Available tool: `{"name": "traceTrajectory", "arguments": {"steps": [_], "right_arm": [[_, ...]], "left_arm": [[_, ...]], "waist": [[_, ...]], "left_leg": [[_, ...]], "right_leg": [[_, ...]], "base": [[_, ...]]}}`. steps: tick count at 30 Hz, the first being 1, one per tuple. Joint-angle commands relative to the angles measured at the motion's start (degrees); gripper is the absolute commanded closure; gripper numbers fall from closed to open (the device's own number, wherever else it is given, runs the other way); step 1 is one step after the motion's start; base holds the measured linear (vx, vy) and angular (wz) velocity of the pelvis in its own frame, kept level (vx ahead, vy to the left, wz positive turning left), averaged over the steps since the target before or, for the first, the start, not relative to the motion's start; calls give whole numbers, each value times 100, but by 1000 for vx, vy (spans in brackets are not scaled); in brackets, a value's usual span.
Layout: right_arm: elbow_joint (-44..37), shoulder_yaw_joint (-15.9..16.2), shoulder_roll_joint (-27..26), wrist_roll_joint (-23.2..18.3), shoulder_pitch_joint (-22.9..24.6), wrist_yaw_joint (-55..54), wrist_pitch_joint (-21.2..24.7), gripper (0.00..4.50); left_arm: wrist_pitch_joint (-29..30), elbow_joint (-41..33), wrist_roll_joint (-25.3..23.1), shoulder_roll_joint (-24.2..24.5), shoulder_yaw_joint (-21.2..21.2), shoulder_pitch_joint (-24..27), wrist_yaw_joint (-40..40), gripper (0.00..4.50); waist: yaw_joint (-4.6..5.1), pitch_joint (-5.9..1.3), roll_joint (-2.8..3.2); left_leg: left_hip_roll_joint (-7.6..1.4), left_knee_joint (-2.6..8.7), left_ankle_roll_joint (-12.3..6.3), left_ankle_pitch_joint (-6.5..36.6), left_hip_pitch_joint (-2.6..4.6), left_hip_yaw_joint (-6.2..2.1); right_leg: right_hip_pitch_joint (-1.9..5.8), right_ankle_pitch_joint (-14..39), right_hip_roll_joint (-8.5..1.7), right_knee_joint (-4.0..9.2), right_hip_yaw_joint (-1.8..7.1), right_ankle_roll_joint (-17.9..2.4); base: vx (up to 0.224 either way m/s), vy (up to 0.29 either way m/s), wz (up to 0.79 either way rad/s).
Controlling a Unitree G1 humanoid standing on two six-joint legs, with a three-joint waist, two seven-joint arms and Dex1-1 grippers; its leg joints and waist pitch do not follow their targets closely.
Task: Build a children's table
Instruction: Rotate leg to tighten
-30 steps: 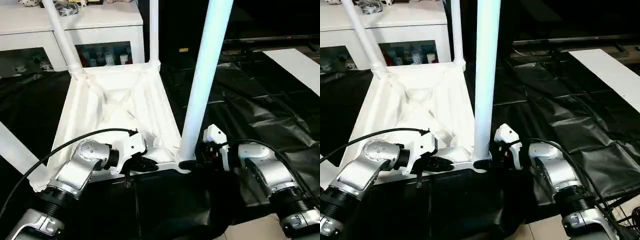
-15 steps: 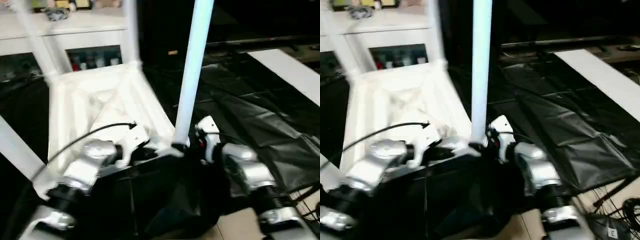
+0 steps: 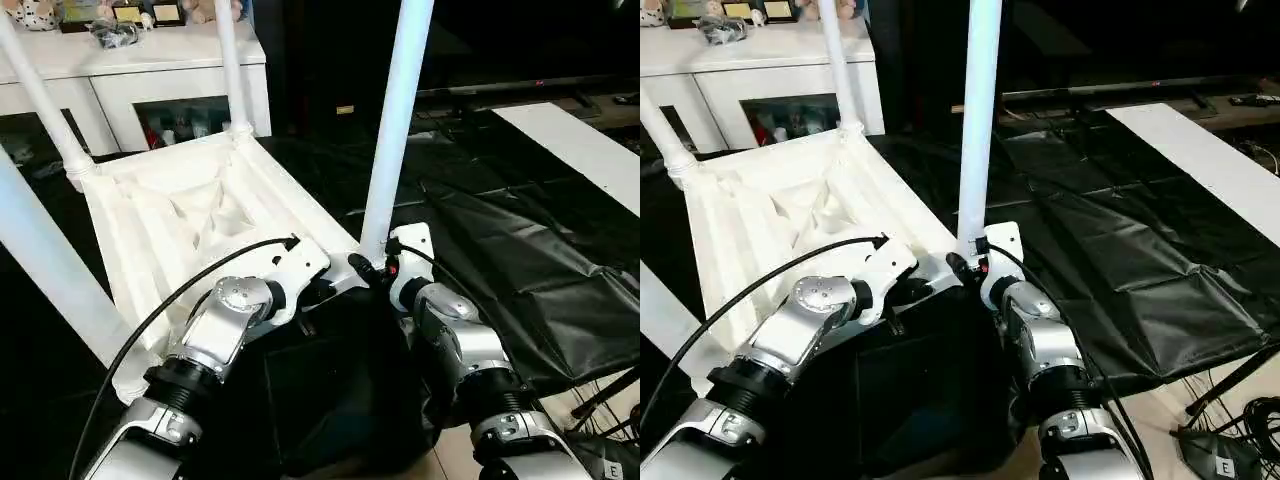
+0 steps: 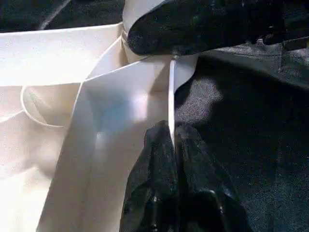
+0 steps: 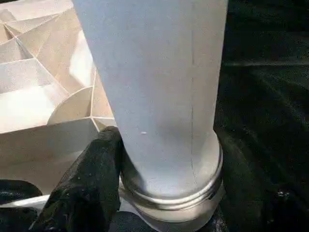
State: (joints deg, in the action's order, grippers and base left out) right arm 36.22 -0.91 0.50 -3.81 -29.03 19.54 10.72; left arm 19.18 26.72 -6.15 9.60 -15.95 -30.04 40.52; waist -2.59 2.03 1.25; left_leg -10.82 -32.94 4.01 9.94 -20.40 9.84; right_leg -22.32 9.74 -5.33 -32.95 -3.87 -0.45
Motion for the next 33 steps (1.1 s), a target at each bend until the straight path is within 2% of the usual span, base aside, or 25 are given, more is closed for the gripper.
{"name": "traceTrajectory", "arguments": {"steps": [1,4,5,6,7,9,11,13,14,15,16,18,21,22,24,27,29,33], "right_arm": [[-95,607,-416,-2,47,530,-8,132],[-88,542,-380,-47,23,546,-33,118],[-146,515,-280,-103,29,682,-63,102],[-161,515,-245,-100,30,712,-82,85],[-212,526,-118,-90,36,847,-141,74],[-305,527,42,-129,61,1123,-153,64],[-505,621,364,-120,128,1573,-197,39],[-663,752,714,-56,194,1999,-274,39],[-747,825,1033,-13,235,2367,-363,39],[-818,851,1288,-10,266,2673,-422,39],[-828,853,1323,-10,270,2716,-430,39],[-882,842,1607,-8,272,3015,-535,39],[-848,812,1966,38,223,3348,-778,39],[-881,818,2108,-33,223,3589,-800,39],[-938,845,2235,-141,236,3859,-788,39],[-1011,950,2364,-245,258,4293,-812,39],[-1010,978,2372,-237,255,4351,-832,39],[-924,1065,2378,-222,227,4487,-874,39]], "left_arm": [[-93,163,-58,-215,-329,-50,-30,450],[-192,172,-64,-175,-311,-51,18,450],[-202,144,-47,-125,-272,-38,75,450],[-223,139,-42,-108,-267,-33,99,450],[-281,118,-18,-55,-256,-14,188,450],[-297,89,8,4,-244,16,264,450],[-371,50,27,89,-223,59,369,450],[-413,10,54,166,-193,97,455,450],[-456,-1,92,233,-158,119,534,450],[-511,-6,120,298,-133,136,609,450],[-520,-7,124,307,-130,138,620,450],[-619,-39,178,415,-114,170,792,450],[-820,-178,334,599,-88,253,1196,450],[-879,-339,470,703,-97,333,1494,450],[-895,-520,614,808,-119,420,1793,450],[-818,-850,801,1044,-197,565,2263,450],[-830,-873,807,1097,-207,582,2300,450],[-848,-857,840,1191,-193,587,2380,450]], "waist": [[1,-233,-3],[-2,-239,-5],[-7,-238,14],[-4,-241,5],[-4,-253,14],[-10,-265,13],[-45,-304,0],[-73,-314,-6],[-101,-308,-5],[-112,-315,-17],[-129,-324,-29],[-130,-320,-42],[-135,-330,-41],[-130,-324,-62],[-133,-307,-38],[-155,-304,-54],[-166,-305,-43],[-212,-315,-51]], "left_leg": [[-137,471,13,2657,82,-109],[-142,481,-9,2541,53,-107],[-149,484,-5,2543,61,-106],[-151,486,-4,2542,59,-106],[-157,492,-5,2484,38,-110],[-166,491,-29,2358,17,-96],[-180,460,-109,2029,3,-59],[-195,447,-181,1829,-6,-49],[-190,425,-253,1679,-22,-23],[-184,414,-275,1620,-34,-22],[-183,391,-346,1494,-34,-5],[-172,387,-436,1329,-76,-6],[-188,369,-466,1193,-58,3],[-190,374,-483,1213,-64,2],[-207,390,-477,1325,-50,-1],[-236,404,-443,1420,-41,2],[-237,399,-426,1432,-23,11],[-228,387,-408,1319,-22,21]], "right_leg": [[64,3242,-285,582,143,-426],[80,3175,-286,570,151,-423],[72,3133,-287,568,156,-441],[76,3102,-284,564,156,-448],[96,2966,-285,544,161,-485],[111,2649,-276,509,177,-575],[137,2053,-264,449,203,-745],[153,1743,-253,410,199,-860],[165,1496,-256,384,207,-998],[192,1445,-253,375,199,-1014],[201,1304,-258,358,201,-1068],[227,1315,-271,348,193,-1073],[212,1293,-266,341,194,-1135],[219,1305,-259,336,185,-1172],[203,1459,-259,351,186,-1185],[199,1539,-260,330,192,-1183],[173,1449,-239,321,196,-1205],[185,1307,-254,299,209,-1221]], "base": [[0,0,0],[0,0,0],[0,0,0],[0,0,0],[0,0,0],[0,0,0],[0,0,0],[0,0,0],[0,0,0],[0,0,0],[0,0,0],[0,0,0],[0,0,0],[0,0,0],[0,0,0],[0,0,0],[0,0,0],[0,0,0]]}}
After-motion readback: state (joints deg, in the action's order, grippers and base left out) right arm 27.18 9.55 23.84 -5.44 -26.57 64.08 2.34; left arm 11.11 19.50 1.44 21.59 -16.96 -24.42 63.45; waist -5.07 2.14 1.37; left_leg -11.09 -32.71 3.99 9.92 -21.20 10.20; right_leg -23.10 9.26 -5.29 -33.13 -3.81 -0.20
